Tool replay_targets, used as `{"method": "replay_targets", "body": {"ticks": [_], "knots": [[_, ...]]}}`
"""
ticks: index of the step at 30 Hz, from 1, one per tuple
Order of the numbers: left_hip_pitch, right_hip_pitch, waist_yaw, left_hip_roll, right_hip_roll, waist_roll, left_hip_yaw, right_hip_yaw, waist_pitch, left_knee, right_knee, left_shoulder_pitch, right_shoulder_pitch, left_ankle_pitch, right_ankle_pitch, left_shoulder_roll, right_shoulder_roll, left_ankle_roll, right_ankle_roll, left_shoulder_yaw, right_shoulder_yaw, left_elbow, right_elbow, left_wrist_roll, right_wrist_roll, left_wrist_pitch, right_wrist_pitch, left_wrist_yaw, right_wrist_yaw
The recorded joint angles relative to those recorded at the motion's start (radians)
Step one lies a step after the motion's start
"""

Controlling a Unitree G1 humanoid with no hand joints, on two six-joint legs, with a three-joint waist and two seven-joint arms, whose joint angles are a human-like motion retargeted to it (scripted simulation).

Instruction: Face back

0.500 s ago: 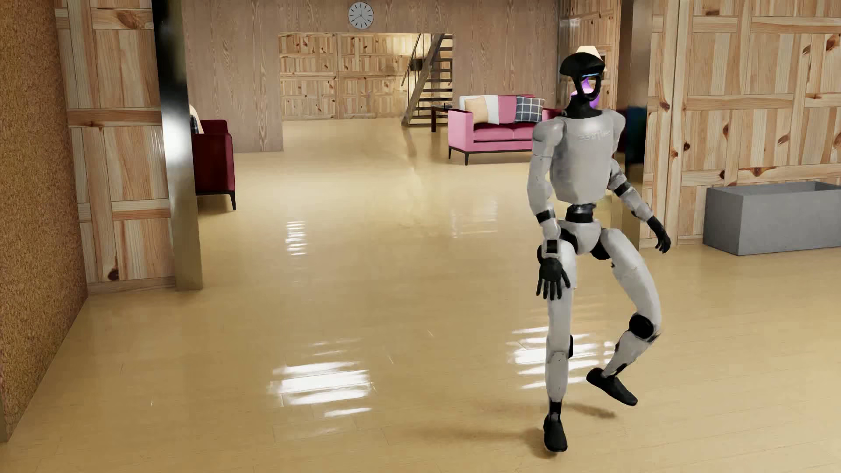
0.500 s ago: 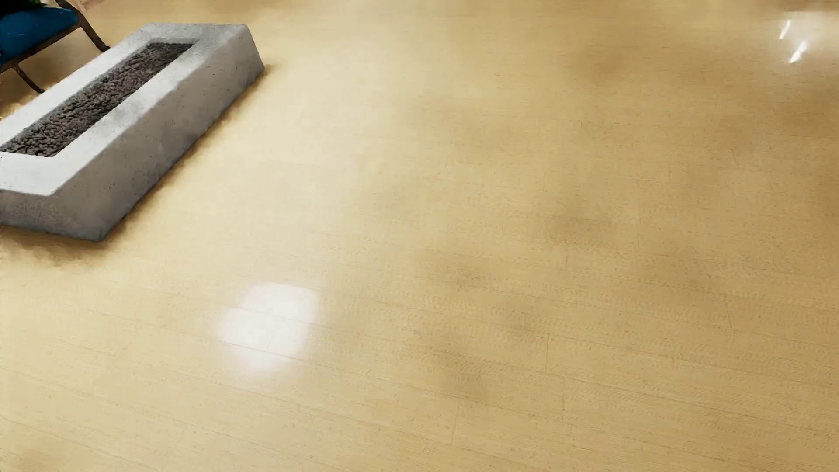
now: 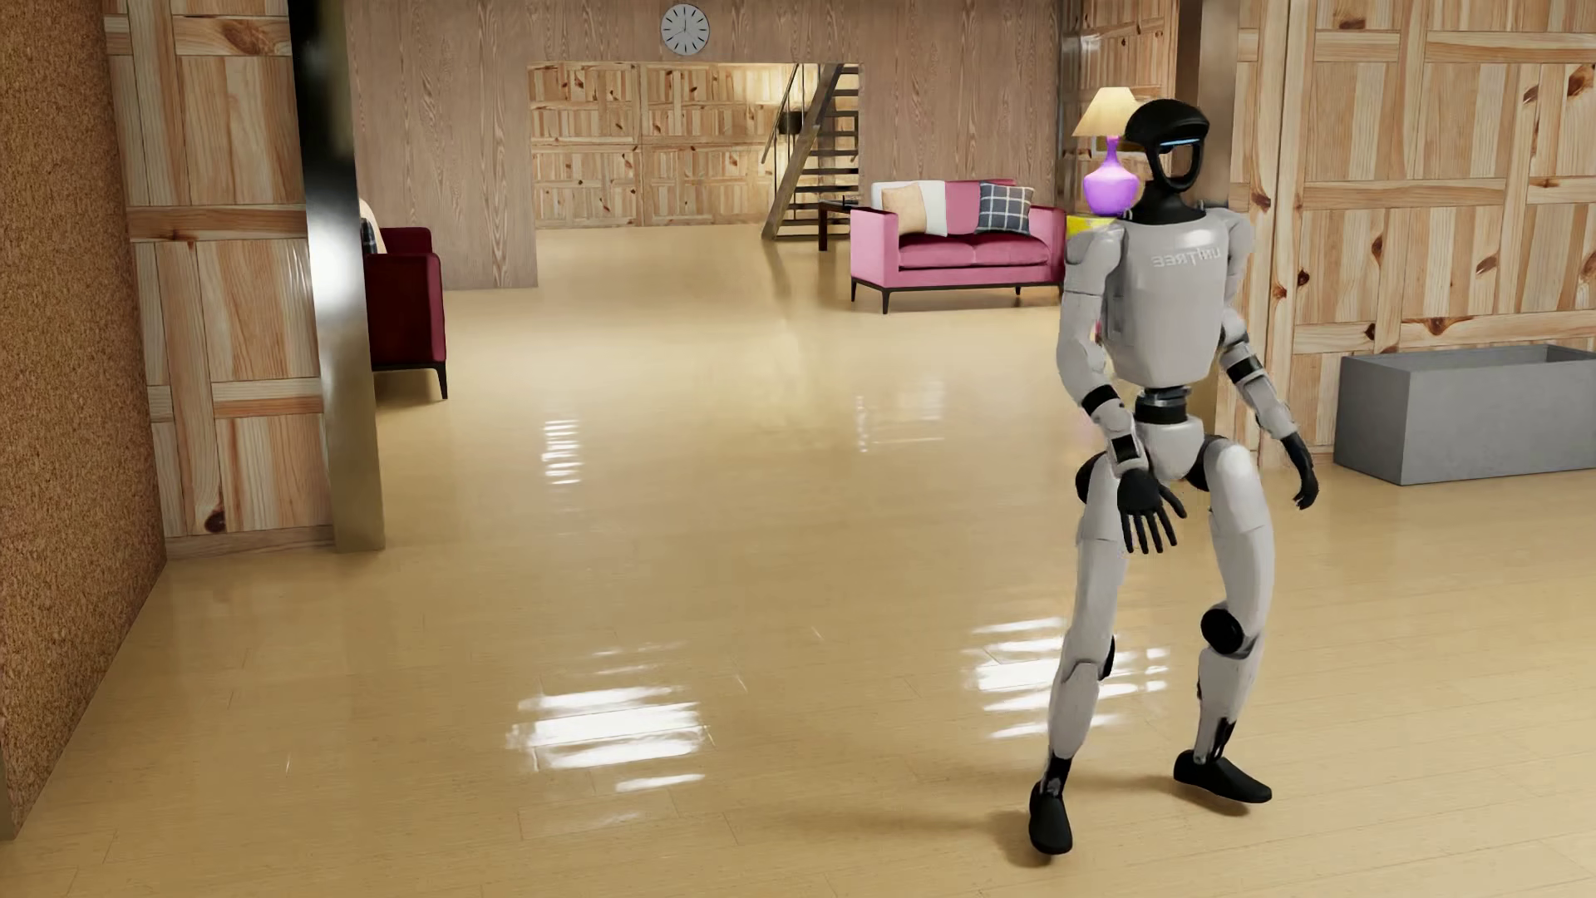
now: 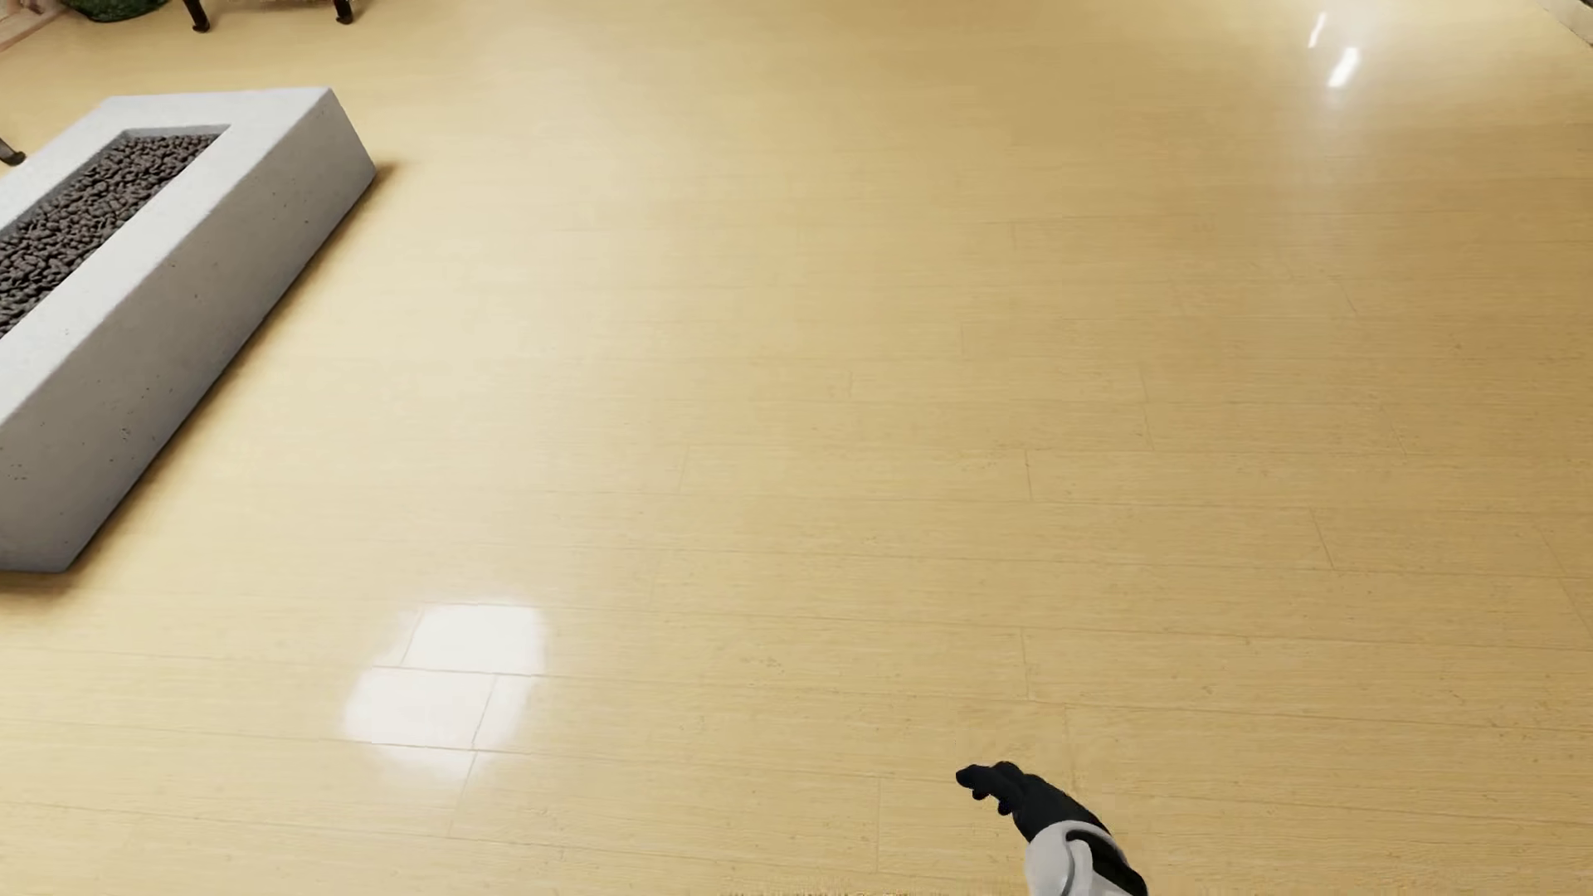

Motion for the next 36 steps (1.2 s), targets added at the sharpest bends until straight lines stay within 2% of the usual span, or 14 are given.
{"method": "replay_targets", "body": {"ticks": [2, 4, 5, 6, 7, 11, 13, 15, 18, 22, 28, 30, 32, 36], "knots": [[0.006, -0.052, -0.002, -0.04, -0.045, -0.027, 0.019, 0.04, 0.009, -0.006, 0.066, -0.016, 0.028, -0.009, 0.02, 0.003, 0.011, 0.016, -0.002, -0.009, -0.019, -0.01, 0.099, -0.004, 0.001, 0.0, 0.072, 0.01, 0.03], [-0.005, -0.083, -0.008, -0.06, -0.059, -0.051, 0.014, 0.068, 0.014, 0.0, 0.11, -0.017, 0.05, -0.015, 0.017, 0.031, 0.037, 0.024, -0.063, -0.021, -0.068, -0.014, 0.231, -0.002, 0.04, -0.008, 0.159, 0.012, 0.008], [-0.014, -0.097, -0.012, -0.066, -0.027, -0.06, 0.001, 0.133, 0.015, 0.002, 0.116, -0.026, 0.075, -0.015, -0.023, 0.045, 0.043, 0.025, -0.043, -0.026, -0.07, -0.01, 0.277, -0.004, 0.043, -0.006, 0.184, 0.009, 0.017], [-0.023, -0.097, -0.015, -0.067, 0.03, -0.067, -0.012, 0.216, 0.014, 0.003, 0.101, -0.033, 0.116, -0.014, -0.063, 0.064, 0.042, 0.024, 0.001, -0.022, -0.06, 0.0, 0.293, -0.007, 0.043, -0.01, 0.187, 0.006, 0.043], [-0.029, -0.079, -0.014, -0.066, 0.079, -0.074, -0.024, 0.263, 0.012, 0.0, 0.061, -0.042, 0.158, -0.011, -0.071, 0.074, 0.051, 0.022, -0.017, -0.012, -0.045, 0.009, 0.291, -0.009, 0.041, -0.01, 0.176, 0.01, 0.066], [-0.036, -0.006, -0.009, -0.049, 0.096, -0.094, -0.052, 0.197, -0.002, -0.028, -0.081, -0.03, 0.302, 0.006, -0.035, 0.053, 0.11, 0.009, 0.002, 0.107, -0.118, 0.012, 0.252, -0.064, 0.121, 0.001, 0.147, 0.071, 0.079], [-0.032, -0.009, -0.006, -0.027, 0.117, -0.092, -0.037, 0.205, -0.005, -0.033, -0.094, 0.002, 0.281, 0.007, -0.028, 0.011, 0.119, -0.001, 0.004, 0.145, -0.084, 0.024, 0.267, -0.085, 0.087, 0.004, 0.165, 0.104, 0.113], [-0.021, -0.026, 0.0, -0.001, 0.144, -0.088, -0.013, 0.224, -0.006, -0.037, -0.076, 0.037, 0.229, 0.011, -0.035, -0.018, 0.091, -0.017, -0.003, 0.141, -0.05, 0.052, 0.262, -0.078, 0.044, 0.003, 0.157, 0.065, 0.144], [-0.014, -0.036, 0.006, 0.038, 0.179, -0.082, -0.008, 0.225, -0.001, -0.029, -0.035, 0.049, 0.153, 0.019, -0.058, -0.038, 0.091, -0.047, -0.029, 0.09, -0.088, 0.089, 0.206, -0.018, 0.037, 0.052, 0.152, -0.024, 0.065], [-0.078, -0.021, 0.007, 0.065, 0.181, -0.071, -0.128, 0.113, 0.014, 0.026, 0.017, 0.029, 0.1, 0.039, -0.101, -0.01, 0.089, -0.087, -0.073, 0.072, -0.116, 0.071, 0.1, 0.026, 0.034, 0.041, 0.088, -0.046, -0.04], [-0.242, 0.011, 0.018, 0.004, 0.111, -0.017, -0.383, -0.208, 0.051, 0.012, 0.05, 0.01, 0.066, 0.147, -0.133, 0.037, 0.015, -0.115, -0.133, 0.0, -0.12, -0.159, 0.049, -0.019, 0.05, -0.086, 0.065, 0.023, -0.042], [-0.231, 0.014, 0.011, 0.031, 0.078, 0.001, -0.214, -0.306, 0.053, -0.096, 0.023, 0.027, 0.016, 0.145, -0.105, 0.04, -0.037, -0.148, -0.15, -0.012, -0.061, -0.2, 0.122, -0.025, 0.034, -0.09, 0.088, 0.02, -0.003], [-0.2, 0.022, 0.01, 0.076, 0.055, 0.012, -0.034, -0.377, 0.05, -0.038, -0.024, 0.037, -0.046, 0.123, -0.065, 0.045, -0.076, -0.066, -0.161, -0.013, 0.012, -0.188, 0.216, -0.018, 0.001, -0.064, 0.124, 0.012, 0.061], [-0.082, 0.043, 0.01, 0.201, 0.044, 0.019, 0.096, -0.466, 0.031, 0.257, -0.099, 0.052, -0.114, 0.025, 0.0, 0.061, -0.091, 0.002, -0.177, 0.041, 0.088, -0.077, 0.262, -0.007, -0.043, 0.021, 0.135, -0.012, 0.067]]}}
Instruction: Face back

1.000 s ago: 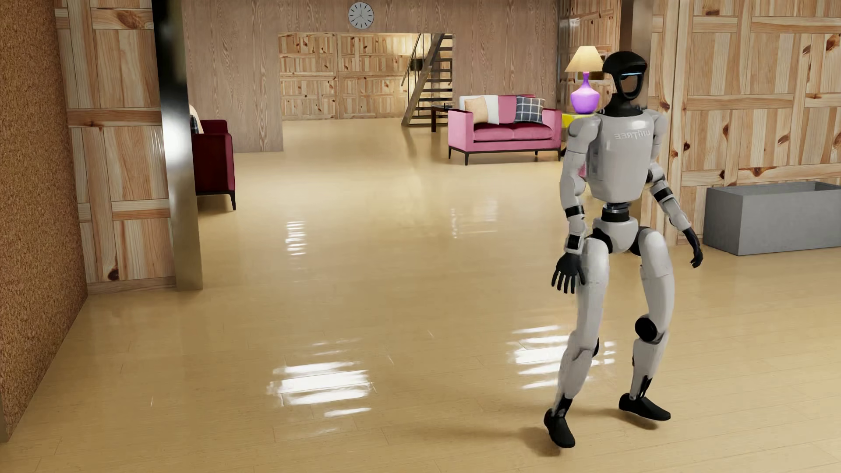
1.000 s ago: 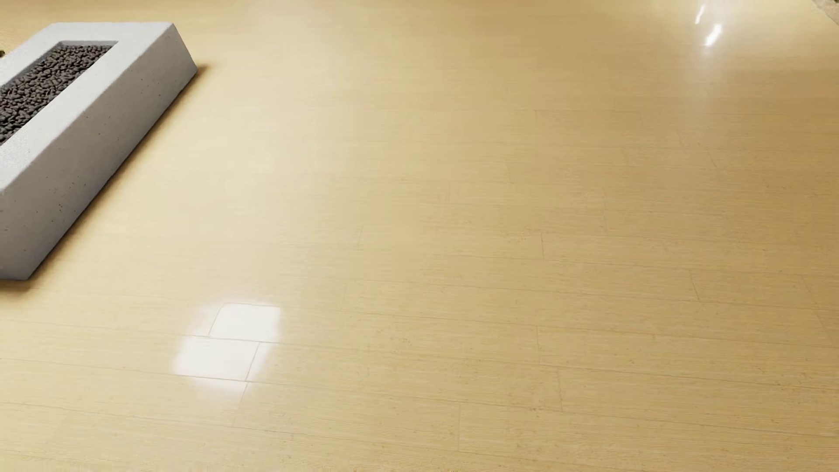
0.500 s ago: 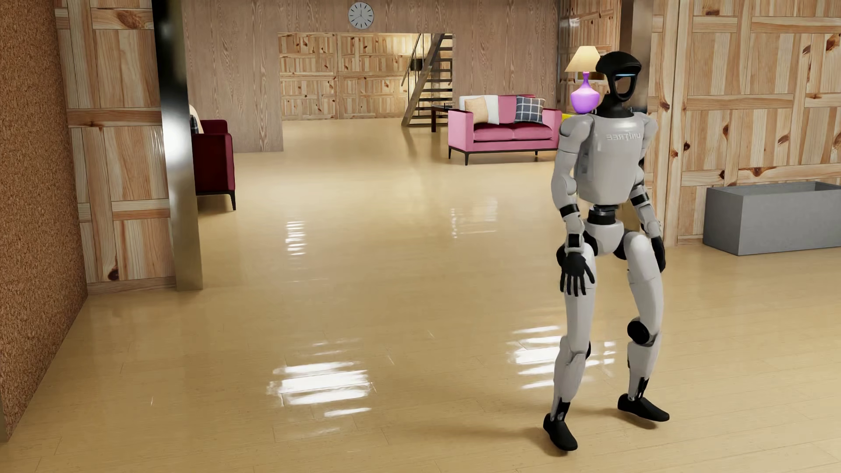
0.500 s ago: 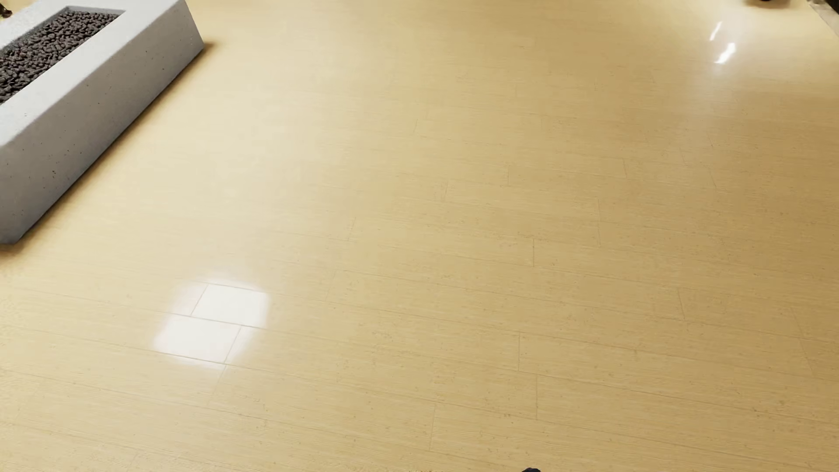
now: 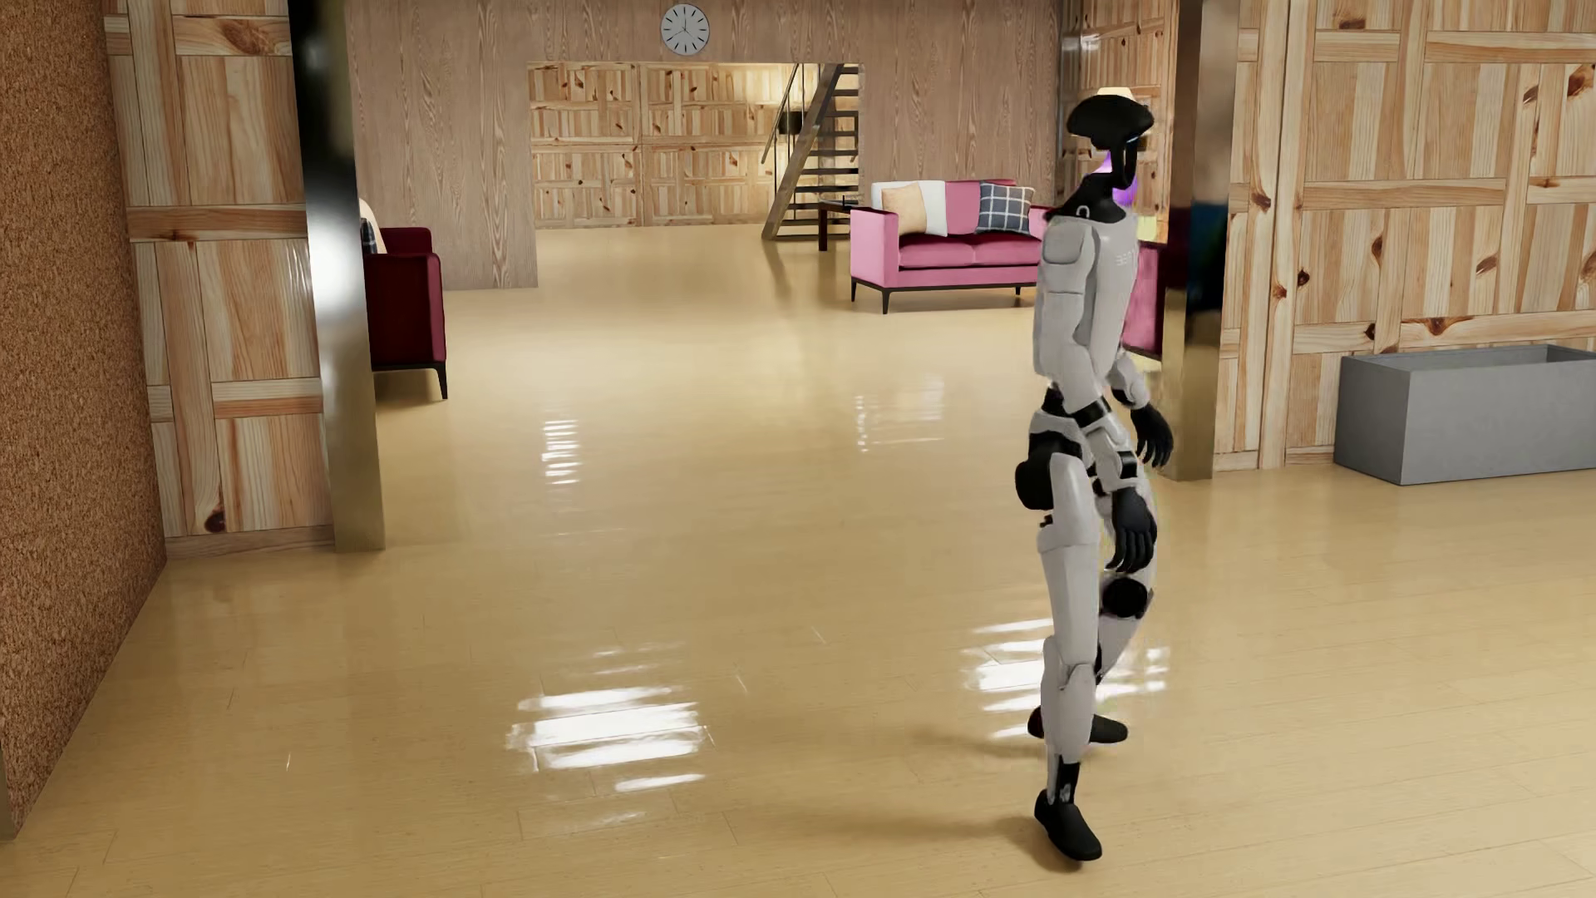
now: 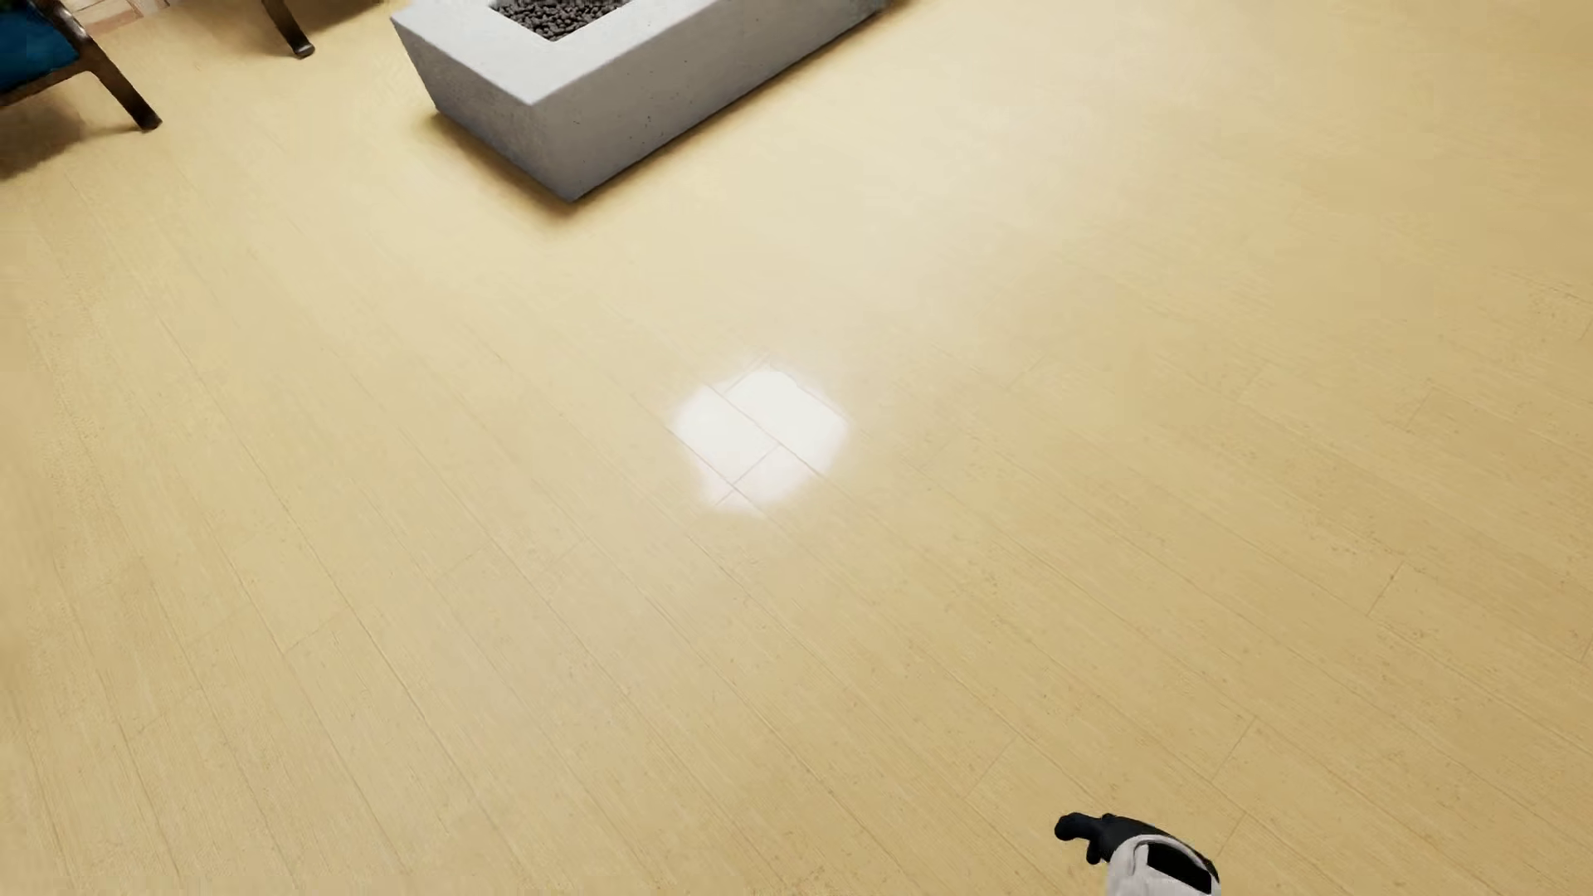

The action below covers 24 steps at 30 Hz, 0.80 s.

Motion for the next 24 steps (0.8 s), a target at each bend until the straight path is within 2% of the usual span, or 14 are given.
{"method": "replay_targets", "body": {"ticks": [2, 4, 5, 6, 8, 9, 11, 12, 13, 15, 18, 19, 21, 24], "knots": [[0.097, -0.001, -0.013, 0.083, -0.021, 0.007, 0.108, -0.047, -0.016, 0.058, -0.001, -0.005, 0.033, -0.042, 0.023, -0.005, 0.008, 0.086, -0.004, 0.031, -0.064, 0.08, -0.074, -0.007, 0.05, 0.038, -0.034, -0.007, -0.071], [0.229, 0.008, -0.03, 0.17, -0.053, 0.019, 0.33, -0.119, -0.034, 0.007, -0.003, -0.022, 0.104, -0.013, 0.052, -0.004, 0.024, 0.171, -0.004, 0.024, -0.159, 0.151, -0.165, 0.015, 0.126, 0.059, -0.078, -0.051, -0.14], [0.288, 0.019, -0.037, 0.188, -0.072, 0.026, 0.439, -0.163, -0.041, -0.05, -0.011, -0.032, 0.143, 0.097, 0.072, -0.002, 0.031, 0.147, -0.002, 0.013, -0.197, 0.17, -0.201, 0.029, 0.149, 0.056, -0.093, -0.079, -0.16], [0.315, 0.031, -0.039, 0.175, -0.095, 0.033, 0.485, -0.207, -0.046, -0.119, -0.015, -0.043, 0.181, 0.105, 0.094, 0.002, 0.041, -0.026, 0.001, -0.004, -0.232, 0.177, -0.229, 0.047, 0.165, 0.042, -0.099, -0.108, -0.179], [0.285, 0.055, -0.029, 0.109, -0.16, 0.044, 0.428, -0.303, -0.049, -0.207, -0.013, -0.066, 0.244, -0.054, 0.145, 0.009, 0.064, -0.116, 0.011, -0.023, -0.287, 0.147, -0.236, 0.064, 0.18, 0.008, -0.079, -0.133, -0.188], [0.259, 0.081, -0.021, 0.061, -0.205, 0.044, 0.377, -0.352, -0.047, -0.224, -0.027, -0.075, 0.268, -0.081, 0.178, 0.001, 0.067, -0.123, 0.013, -0.031, -0.296, 0.122, -0.215, 0.059, 0.173, -0.012, -0.061, -0.121, -0.179], [0.207, 0.105, -0.002, -0.054, -0.325, 0.022, 0.287, -0.372, -0.04, -0.203, -0.033, -0.078, 0.297, -0.108, 0.177, -0.011, 0.07, -0.077, 0.024, -0.038, -0.263, 0.077, -0.12, 0.044, 0.141, -0.045, -0.017, -0.047, -0.13], [0.188, 0.107, 0.005, -0.113, -0.37, 0.008, 0.243, -0.336, -0.037, -0.2, -0.035, -0.082, 0.301, -0.123, 0.124, -0.014, 0.079, -0.05, 0.014, -0.04, -0.204, 0.057, -0.065, 0.037, 0.103, -0.057, -0.002, -0.02, -0.055], [0.171, 0.095, 0.005, -0.17, -0.402, -0.003, 0.192, -0.232, -0.034, -0.196, -0.026, -0.086, 0.306, -0.138, 0.057, -0.016, 0.084, -0.025, 0.028, -0.045, -0.158, 0.038, -0.021, 0.029, 0.08, -0.062, -0.003, -0.005, 0.025], [0.14, 0.032, -0.015, -0.255, -0.382, -0.019, 0.065, 0.122, -0.03, -0.171, 0.004, -0.105, 0.323, -0.162, -0.057, -0.018, 0.106, 0.014, -0.026, -0.052, -0.149, 0.029, 0.016, 0.001, 0.079, -0.062, 0.011, 0.034, 0.061], [0.114, -0.089, -0.044, -0.315, -0.141, -0.027, -0.095, 0.655, -0.027, -0.15, 0.174, -0.125, 0.346, -0.176, -0.057, 0.012, 0.17, 0.04, 0.055, -0.083, -0.207, 0.058, -0.028, -0.01, 0.099, -0.018, 0.015, 0.03, -0.039], [0.11, -0.141, -0.046, -0.325, -0.047, -0.03, -0.126, 0.759, -0.025, -0.152, 0.266, -0.117, 0.337, -0.178, -0.045, 0.023, 0.184, 0.041, 0.081, -0.093, -0.218, 0.061, -0.051, -0.009, 0.101, -0.019, 0.005, 0.026, -0.059], [0.103, -0.245, -0.044, -0.339, 0.045, -0.047, -0.172, 0.746, -0.019, -0.159, 0.426, -0.09, 0.309, -0.182, -0.036, 0.041, 0.196, 0.036, 0.093, -0.109, -0.218, 0.062, -0.082, -0.024, 0.094, -0.018, -0.026, 0.022, -0.074], [0.089, -0.354, -0.053, -0.379, 0.097, -0.087, -0.273, 0.621, -0.008, -0.162, 0.473, -0.088, 0.271, -0.193, -0.026, 0.056, 0.182, 0.033, 0.014, -0.129, -0.148, 0.1, -0.14, -0.03, 0.013, 0.011, -0.053, 0.038, -0.078]]}}
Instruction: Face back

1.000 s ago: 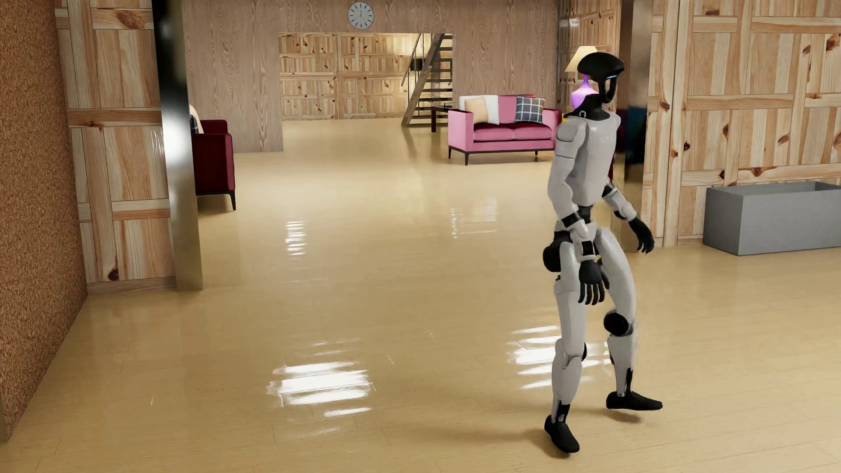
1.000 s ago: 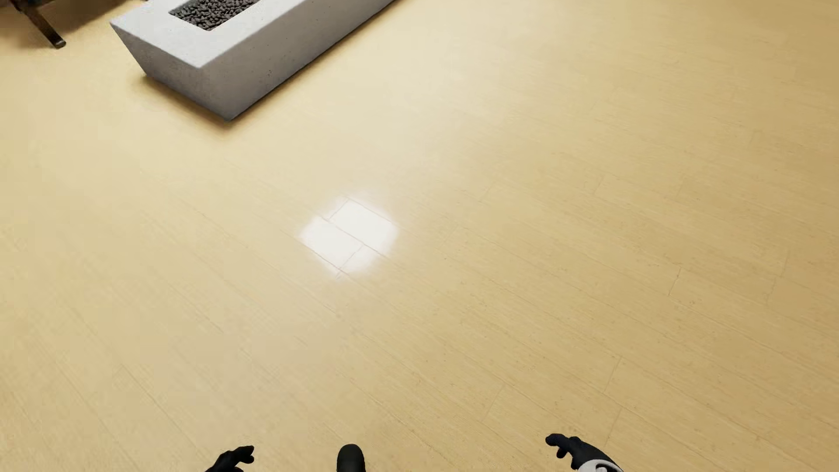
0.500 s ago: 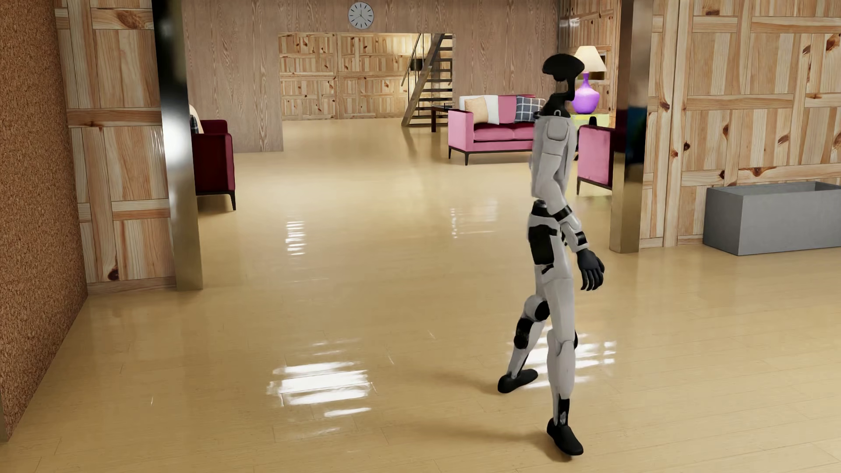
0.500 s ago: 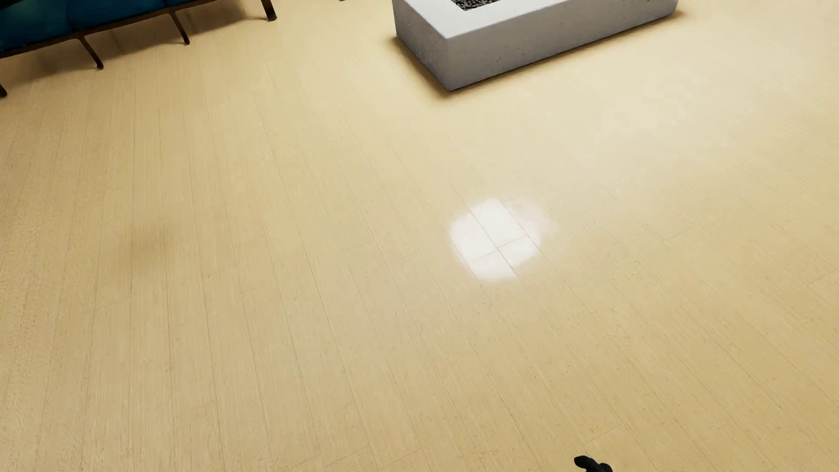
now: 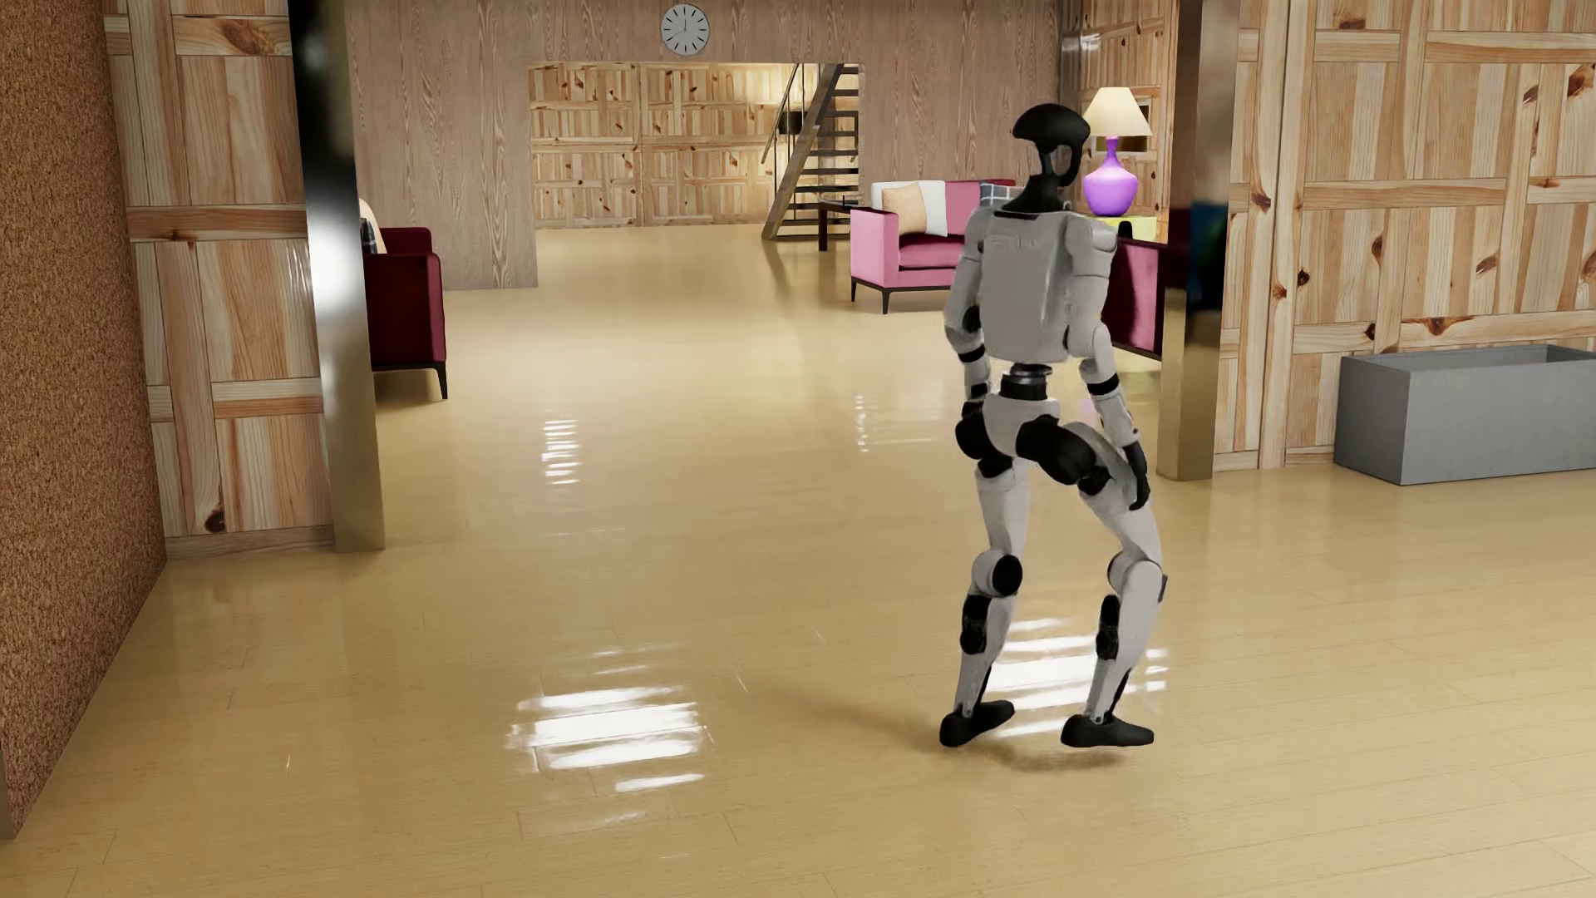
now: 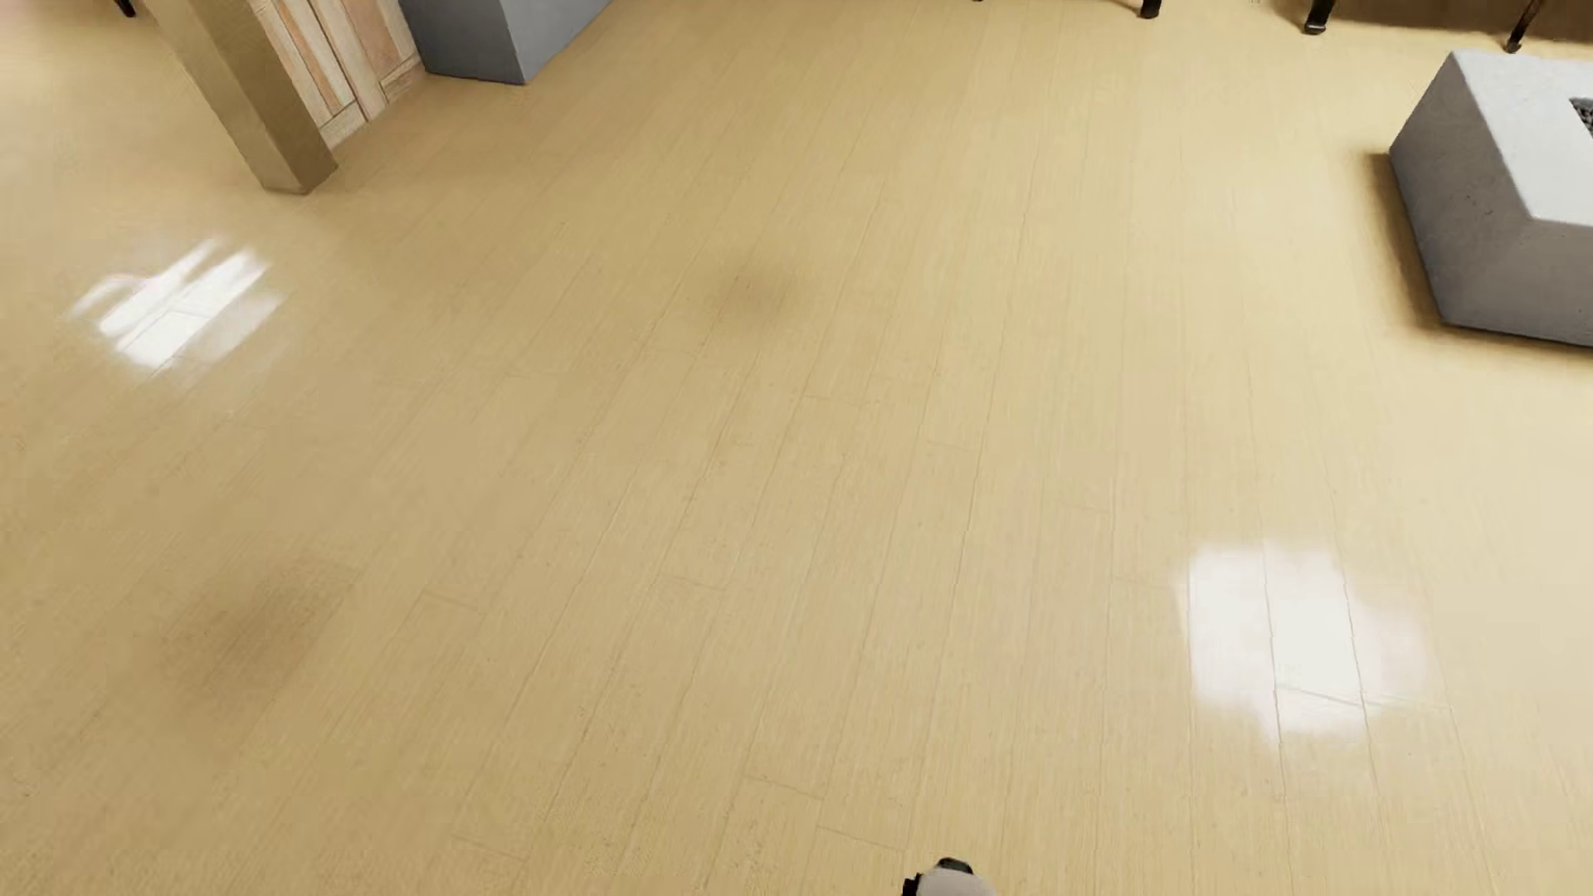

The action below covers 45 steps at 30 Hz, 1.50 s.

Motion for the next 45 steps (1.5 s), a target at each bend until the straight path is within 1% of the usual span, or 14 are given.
{"method": "replay_targets", "body": {"ticks": [4, 6, 11, 13, 16, 17, 19, 21, 22, 23, 27, 35, 39, 45], "knots": [[0.002, -0.008, 0.013, -0.068, 0.117, -0.031, -0.185, 0.068, 0.008, 0.002, -0.343, -0.015, 0.015, -0.025, 0.074, -0.06, -0.037, 0.015, 0.054, 0.071, 0.028, 0.039, -0.048, -0.052, 0.015, 0.041, -0.018, 0.056, 0.03], [0.026, 0.067, 0.03, -0.076, 0.117, -0.036, -0.274, 0.062, 0.005, -0.01, -0.483, 0.011, 0.004, -0.025, 0.224, -0.083, -0.049, 0.003, -0.003, 0.074, 0.062, 0.045, -0.009, -0.061, 0.024, 0.033, -0.002, 0.062, 0.061], [-0.048, 0.152, 0.057, -0.028, 0.095, -0.002, -0.337, -0.095, 0.008, 0.243, -0.435, 0.15, -0.157, 0.062, 0.111, -0.128, -0.032, -0.035, -0.027, 0.092, 0.221, 0.074, 0.167, -0.058, -0.042, 0.032, 0.059, 0.016, 0.171], [-0.143, 0.188, 0.048, -0.04, 0.088, 0.014, -0.424, -0.162, 0.016, 0.444, -0.404, 0.168, -0.179, 0.175, 0.058, -0.092, -0.027, -0.209, -0.036, 0.038, 0.203, 0.109, 0.119, 0.003, -0.021, 0.038, 0.028, -0.087, 0.103], [-0.281, 0.234, -0.005, -0.102, 0.033, 0.041, -0.367, -0.265, 0.031, 0.686, -0.354, 0.149, -0.187, 0.28, -0.004, -0.053, -0.029, -0.215, -0.026, -0.007, 0.119, 0.133, 0.023, 0.081, 0.051, 0.042, -0.03, -0.162, -0.055], [-0.324, 0.246, -0.016, -0.043, 0.02, 0.049, -0.317, -0.28, 0.035, 0.709, -0.353, 0.14, -0.203, 0.279, -0.011, -0.057, -0.036, -0.215, -0.022, 0.006, 0.106, 0.124, 0.009, 0.077, 0.068, 0.037, -0.036, -0.156, -0.068], [-0.375, 0.258, -0.006, 0.227, 0.025, 0.07, -0.153, -0.279, 0.038, 0.656, -0.365, 0.125, -0.246, 0.252, -0.016, -0.053, -0.052, -0.224, -0.017, 0.017, 0.113, 0.081, -0.002, 0.077, 0.066, 0.008, -0.031, -0.137, -0.054], [-0.338, 0.258, 0.022, 0.401, 0.056, 0.099, 0.024, -0.256, 0.032, 0.482, -0.376, 0.103, -0.278, 0.187, -0.021, -0.027, -0.058, -0.103, -0.011, 0.02, 0.114, 0.03, -0.007, 0.079, 0.066, -0.019, -0.026, -0.112, -0.039], [-0.305, 0.259, 0.03, 0.415, 0.066, 0.112, 0.074, -0.245, 0.026, 0.361, -0.383, 0.085, -0.288, 0.167, -0.022, -0.014, -0.061, -0.097, -0.007, 0.021, 0.115, 0.012, -0.004, 0.078, 0.065, -0.024, -0.024, -0.097, -0.04], [-0.268, 0.261, 0.035, 0.392, 0.072, 0.123, 0.081, -0.233, 0.02, 0.22, -0.392, 0.061, -0.292, 0.175, -0.021, 0.0, -0.063, -0.136, -0.001, 0.018, 0.114, 0.003, 0.001, 0.079, 0.064, -0.023, -0.022, -0.083, -0.04], [-0.11, 0.288, 0.022, 0.281, 0.041, 0.142, 0.115, -0.211, -0.007, -0.149, -0.461, -0.071, -0.238, 0.27, 0.008, 0.034, -0.083, -0.095, 0.028, -0.03, 0.066, -0.002, 0.017, 0.091, 0.088, -0.024, -0.009, -0.083, -0.049], [-0.084, 0.337, 0.016, 0.177, -0.076, 0.11, 0.071, -0.238, -0.026, -0.122, -0.414, -0.15, 0.059, 0.217, -0.028, 0.026, 0.014, -0.055, 0.092, -0.058, -0.062, -0.181, 0.134, 0.013, 0.168, -0.119, 0.1, -0.001, 0.015], [-0.049, 0.391, 0.022, 0.161, -0.092, 0.076, 0.054, -0.263, -0.035, -0.124, -0.426, -0.106, 0.146, 0.2, -0.031, -0.004, 0.087, -0.048, 0.111, -0.051, -0.148, -0.14, 0.15, 0.026, 0.204, -0.068, 0.096, -0.033, 0.068], [0.003, 0.457, 0.037, 0.173, -0.079, 0.026, 0.063, -0.263, -0.045, -0.097, -0.452, 0.032, 0.064, 0.164, -0.025, -0.067, 0.03, -0.045, 0.127, 0.041, -0.114, 0.013, 0.102, 0.016, 0.089, -0.009, 0.072, -0.047, 0.053]]}}
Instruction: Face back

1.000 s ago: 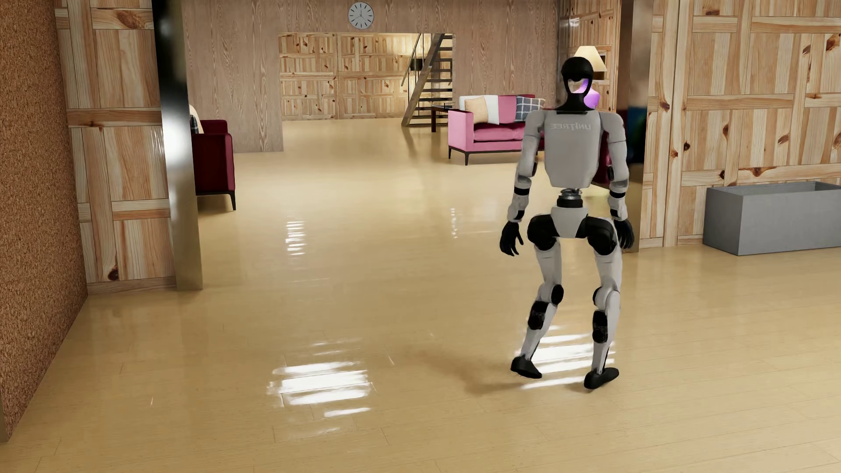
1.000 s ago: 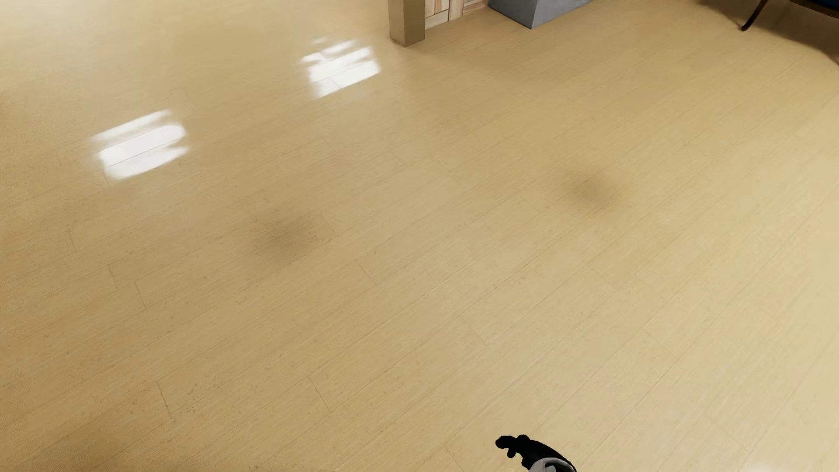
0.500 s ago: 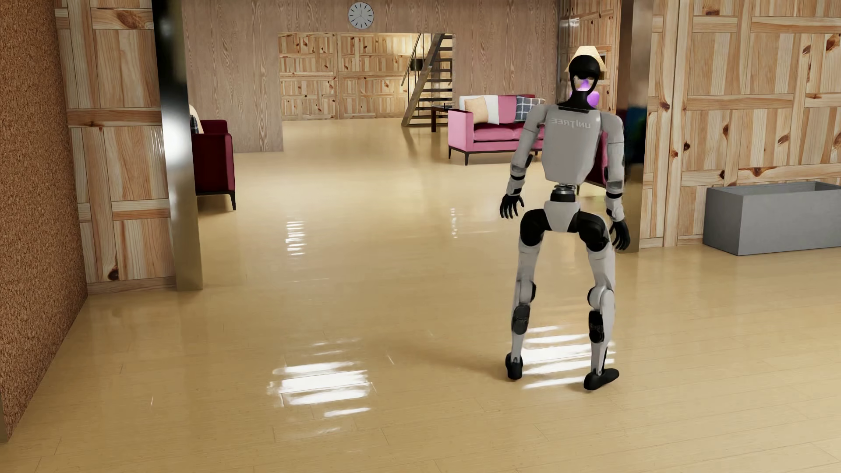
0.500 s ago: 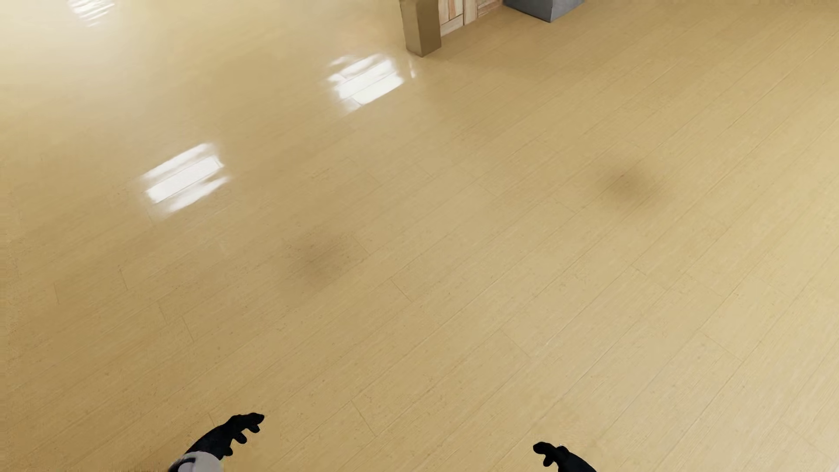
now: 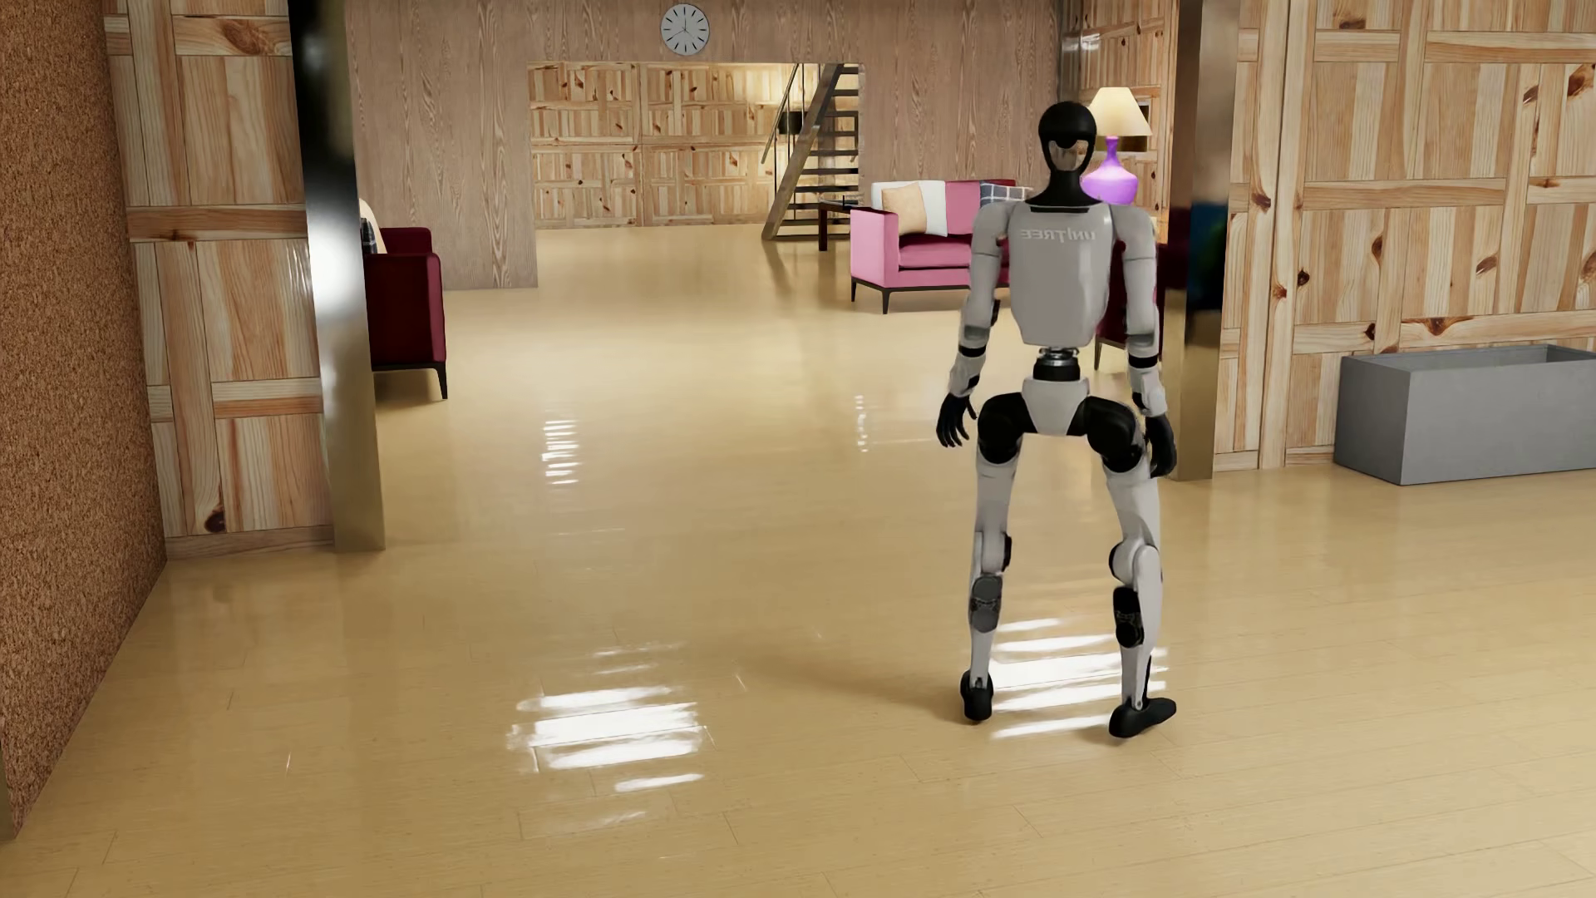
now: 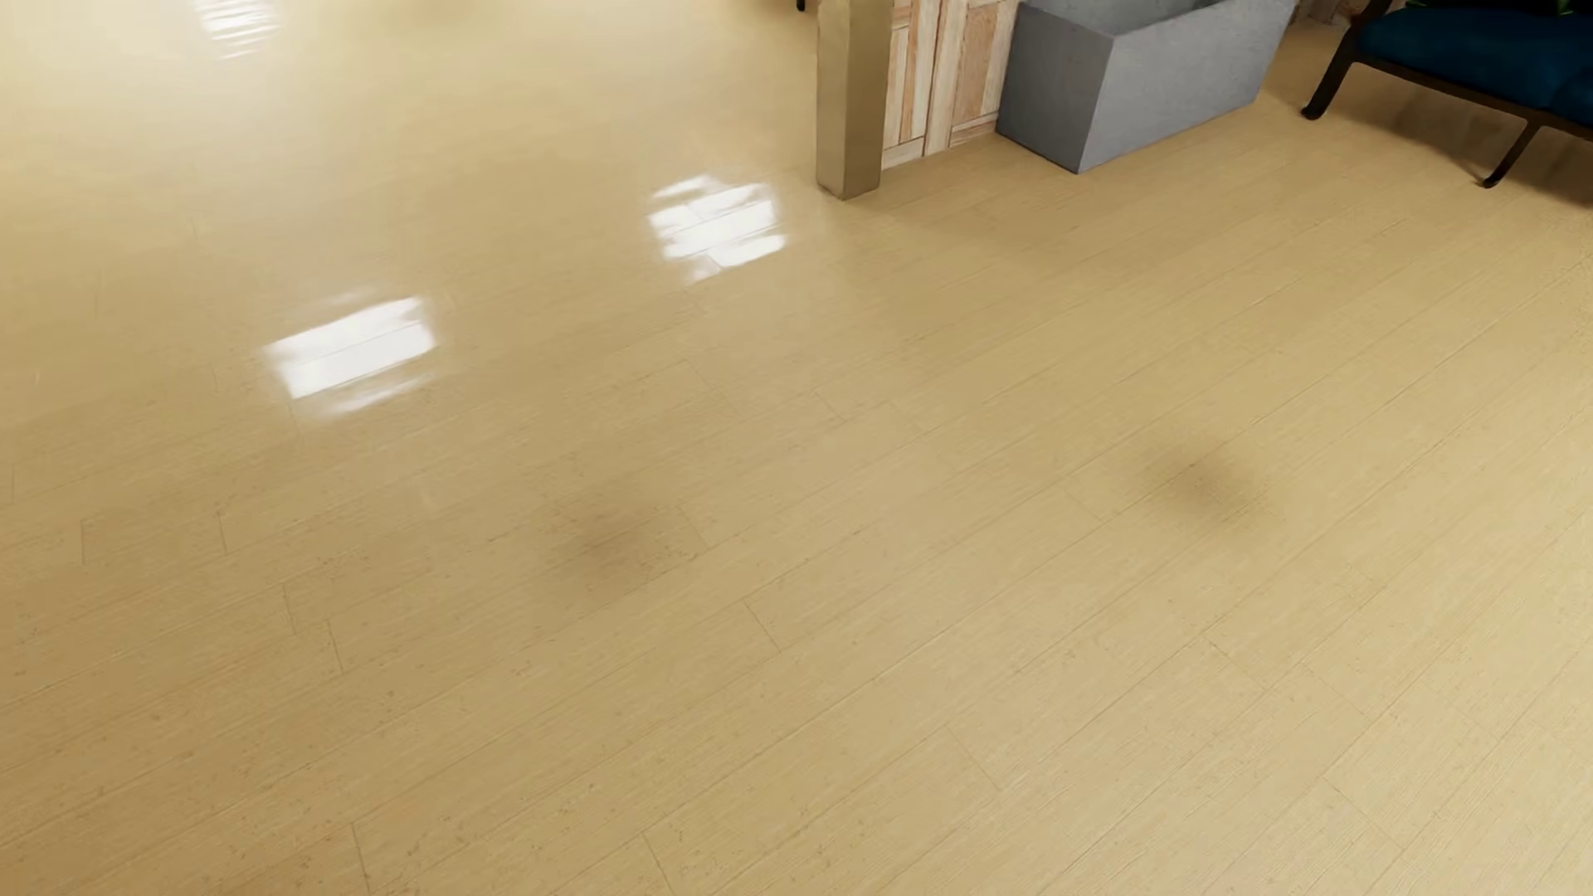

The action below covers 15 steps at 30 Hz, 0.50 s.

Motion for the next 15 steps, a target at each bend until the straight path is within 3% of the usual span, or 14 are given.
{"method": "replay_targets", "body": {"ticks": [3, 5, 10, 15], "knots": [[0.016, 0.01, 0.016, 0.016, 0.018, -0.011, 0.026, 0.023, -0.004, 0.01, -0.019, 0.058, -0.115, -0.014, 0.008, -0.035, -0.059, 0.001, 0.001, 0.038, 0.108, 0.066, -0.024, -0.014, -0.085, 0.046, -0.03, 0.001, -0.011], [0.018, 0.004, 0.024, 0.027, 0.029, -0.015, 0.043, 0.041, -0.004, 0.016, -0.023, 0.09, -0.188, -0.02, 0.011, -0.041, -0.082, 0.002, -0.001, 0.042, 0.163, 0.104, -0.049, 0.001, -0.099, 0.055, -0.059, -0.02, -0.012], [0.006, -0.013, 0.037, 0.033, 0.04, -0.021, 0.058, 0.055, -0.002, 0.009, -0.036, 0.102, -0.268, -0.017, 0.018, -0.048, -0.065, 0.004, -0.004, 0.06, 0.212, 0.111, -0.136, 0.025, -0.06, 0.047, -0.089, -0.036, -0.064], [-0.025, -0.041, 0.04, 0.016, 0.024, -0.025, 0.047, 0.045, 0.005, -0.005, -0.032, 0.042, -0.221, -0.001, 0.017, -0.035, -0.007, 0.006, -0.003, 0.06, 0.218, 0.026, -0.138, 0.026, -0.004, 0.005, -0.09, -0.002, -0.049]]}}
